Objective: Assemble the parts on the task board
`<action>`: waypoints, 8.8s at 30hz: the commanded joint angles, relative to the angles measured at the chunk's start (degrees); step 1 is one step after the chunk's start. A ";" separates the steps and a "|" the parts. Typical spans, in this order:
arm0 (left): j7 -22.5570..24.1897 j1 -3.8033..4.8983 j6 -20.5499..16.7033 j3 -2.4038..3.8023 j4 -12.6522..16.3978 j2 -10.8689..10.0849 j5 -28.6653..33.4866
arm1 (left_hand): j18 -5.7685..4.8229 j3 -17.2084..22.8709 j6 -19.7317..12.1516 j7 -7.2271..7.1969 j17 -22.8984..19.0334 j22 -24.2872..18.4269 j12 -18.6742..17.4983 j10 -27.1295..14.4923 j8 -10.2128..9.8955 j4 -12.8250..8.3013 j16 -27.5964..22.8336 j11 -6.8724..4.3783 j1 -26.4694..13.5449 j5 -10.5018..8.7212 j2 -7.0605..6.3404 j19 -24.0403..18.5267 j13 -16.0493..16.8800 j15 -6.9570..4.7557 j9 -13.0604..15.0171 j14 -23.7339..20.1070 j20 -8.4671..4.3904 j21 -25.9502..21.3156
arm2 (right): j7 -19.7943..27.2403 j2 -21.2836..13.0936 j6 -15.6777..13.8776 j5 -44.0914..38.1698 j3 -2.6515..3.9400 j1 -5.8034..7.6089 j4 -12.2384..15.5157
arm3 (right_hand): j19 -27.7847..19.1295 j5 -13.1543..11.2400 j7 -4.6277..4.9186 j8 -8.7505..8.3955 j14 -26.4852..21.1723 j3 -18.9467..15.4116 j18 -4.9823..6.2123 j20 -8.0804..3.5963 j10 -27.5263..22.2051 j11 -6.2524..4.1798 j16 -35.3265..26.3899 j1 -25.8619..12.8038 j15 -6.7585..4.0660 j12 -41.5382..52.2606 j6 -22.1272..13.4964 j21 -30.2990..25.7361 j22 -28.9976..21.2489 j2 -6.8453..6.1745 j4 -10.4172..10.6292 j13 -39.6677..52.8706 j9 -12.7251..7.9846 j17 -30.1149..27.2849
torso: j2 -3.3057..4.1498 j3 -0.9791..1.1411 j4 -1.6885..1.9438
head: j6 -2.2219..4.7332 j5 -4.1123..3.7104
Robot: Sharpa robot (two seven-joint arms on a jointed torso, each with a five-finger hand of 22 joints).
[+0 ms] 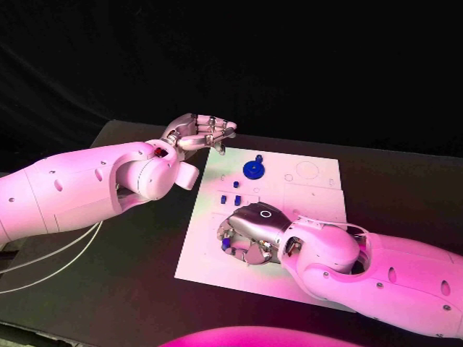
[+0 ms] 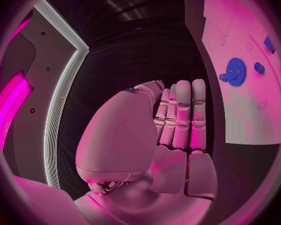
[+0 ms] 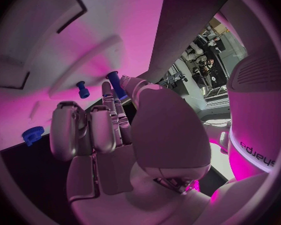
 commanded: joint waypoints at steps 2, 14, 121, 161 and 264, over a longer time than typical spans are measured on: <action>0.21 0.05 0.50 0.03 0.14 0.03 0.12 | 0.36 0.46 -0.50 -0.03 -0.06 -0.06 0.28 -0.27 -0.16 -0.01 -0.39 0.26 -0.36 -0.19 -0.10 0.36 0.07 0.11 0.01 0.47 -0.11 -0.37 | 0.34 -0.14 -0.94 -0.37 0.03 -0.03 0.10 | 0.06 0.27 0.15 -0.32 1.22 -0.37 -0.18 0.58 -0.53 0.40 0.23 -0.54 0.58 0.05 -0.68 -0.85 9.41 -0.32 -0.03 0.00 -0.14 -0.08 | 0.04 0.04 0.03 | 0.03 0.00; 0.16 0.05 0.48 0.03 0.15 -0.08 0.12 | 0.36 0.46 -0.50 -0.03 -0.06 -0.06 0.28 -0.27 -0.16 -0.01 -0.39 0.26 -0.36 -0.19 -0.10 0.36 0.07 0.11 0.01 0.47 -0.11 -0.37 | 1.17 -1.15 -5.30 -0.39 0.03 -0.09 1.09 | -2.47 0.03 1.09 -1.56 -0.19 -2.25 1.10 1.57 -6.37 1.59 -1.92 -1.63 1.58 -0.09 -3.01 -7.79 7.01 -0.83 -0.61 -0.44 -0.83 -4.19 | 0.07 0.04 0.07 | 0.15 -0.07; 0.20 0.01 0.83 -0.47 -0.21 -0.70 0.12 | 0.36 0.68 -0.54 -0.03 -0.11 -0.13 0.40 -0.30 -0.09 -0.01 -0.47 0.26 -0.80 -0.22 -0.12 0.46 0.10 0.12 0.05 0.58 -0.10 -0.51 | -19.18 -27.31 -20.38 28.22 -0.26 -1.73 17.58 | 6.09 11.04 -6.19 14.79 4.21 -30.24 -3.51 -3.65 14.70 -6.03 9.05 1.88 -4.47 74.44 0.60 15.91 15.09 13.72 4.85 73.62 9.19 15.26 | -1.17 -0.30 -1.52 | -0.38 -9.28; -0.19 0.02 1.25 -0.47 -0.01 -0.71 0.12 | 0.36 0.68 -0.54 -0.03 -0.11 -0.13 0.40 -0.30 -0.09 -0.01 -0.47 0.26 -0.80 -0.22 -0.12 0.46 0.10 0.12 0.05 0.58 -0.10 -0.51 | -21.50 -18.25 -10.60 26.53 -0.24 -2.00 12.17 | 6.09 9.85 -7.94 17.74 4.62 -32.92 -3.51 -4.72 17.21 -7.49 9.91 -12.28 -5.68 76.56 5.19 15.91 15.09 14.51 5.07 76.87 10.43 17.62 | -1.09 -0.22 -1.55 | -0.65 -8.47; -0.61 0.01 1.56 -0.52 -0.11 -1.10 0.12 | 0.35 0.96 -0.64 -0.02 -0.17 -0.21 0.46 -0.44 -0.04 -0.14 -0.58 0.27 -1.11 -0.23 -0.18 0.55 0.10 0.13 0.08 0.61 -0.10 -0.68 | -13.85 -23.43 -9.52 24.58 0.04 -0.66 14.36 | 6.09 0.61 -7.78 20.14 4.65 -44.99 -3.51 -4.85 17.23 -7.41 9.98 -0.75 -5.68 74.83 2.48 15.91 15.09 17.35 4.75 77.98 10.95 18.21 | -1.14 -0.23 -1.63 | -0.58 -7.97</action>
